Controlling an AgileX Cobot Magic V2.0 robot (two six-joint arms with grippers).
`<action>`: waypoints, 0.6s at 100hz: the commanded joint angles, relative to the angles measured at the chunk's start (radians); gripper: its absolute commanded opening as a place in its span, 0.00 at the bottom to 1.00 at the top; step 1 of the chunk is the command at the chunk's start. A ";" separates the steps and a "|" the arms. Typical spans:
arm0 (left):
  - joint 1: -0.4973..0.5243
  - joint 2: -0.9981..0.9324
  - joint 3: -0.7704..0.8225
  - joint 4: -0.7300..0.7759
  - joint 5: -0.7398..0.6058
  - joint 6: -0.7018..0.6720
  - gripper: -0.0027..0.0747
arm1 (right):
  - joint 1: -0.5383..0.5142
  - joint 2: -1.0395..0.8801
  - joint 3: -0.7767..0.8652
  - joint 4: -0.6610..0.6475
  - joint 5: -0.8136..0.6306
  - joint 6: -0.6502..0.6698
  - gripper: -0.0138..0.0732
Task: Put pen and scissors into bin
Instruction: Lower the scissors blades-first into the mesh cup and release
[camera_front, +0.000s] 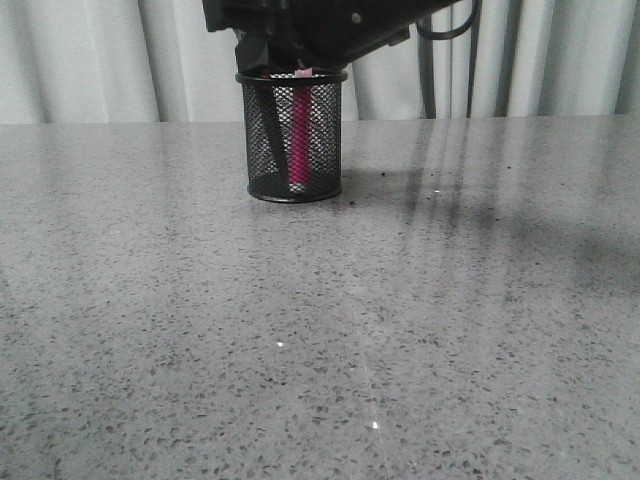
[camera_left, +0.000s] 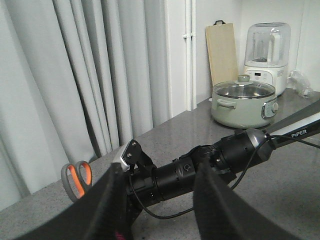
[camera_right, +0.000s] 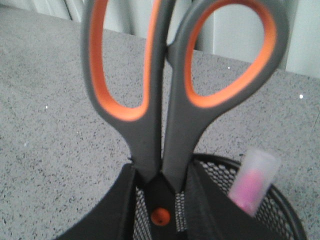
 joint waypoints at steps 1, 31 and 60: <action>-0.008 0.006 -0.023 -0.014 -0.061 -0.002 0.41 | 0.003 -0.048 -0.017 -0.004 -0.090 -0.011 0.10; -0.008 0.006 -0.023 -0.018 -0.059 -0.002 0.41 | 0.003 -0.048 -0.003 0.050 -0.077 -0.011 0.11; -0.008 0.006 -0.023 -0.020 -0.059 -0.002 0.41 | 0.003 -0.048 -0.003 0.059 -0.077 -0.011 0.47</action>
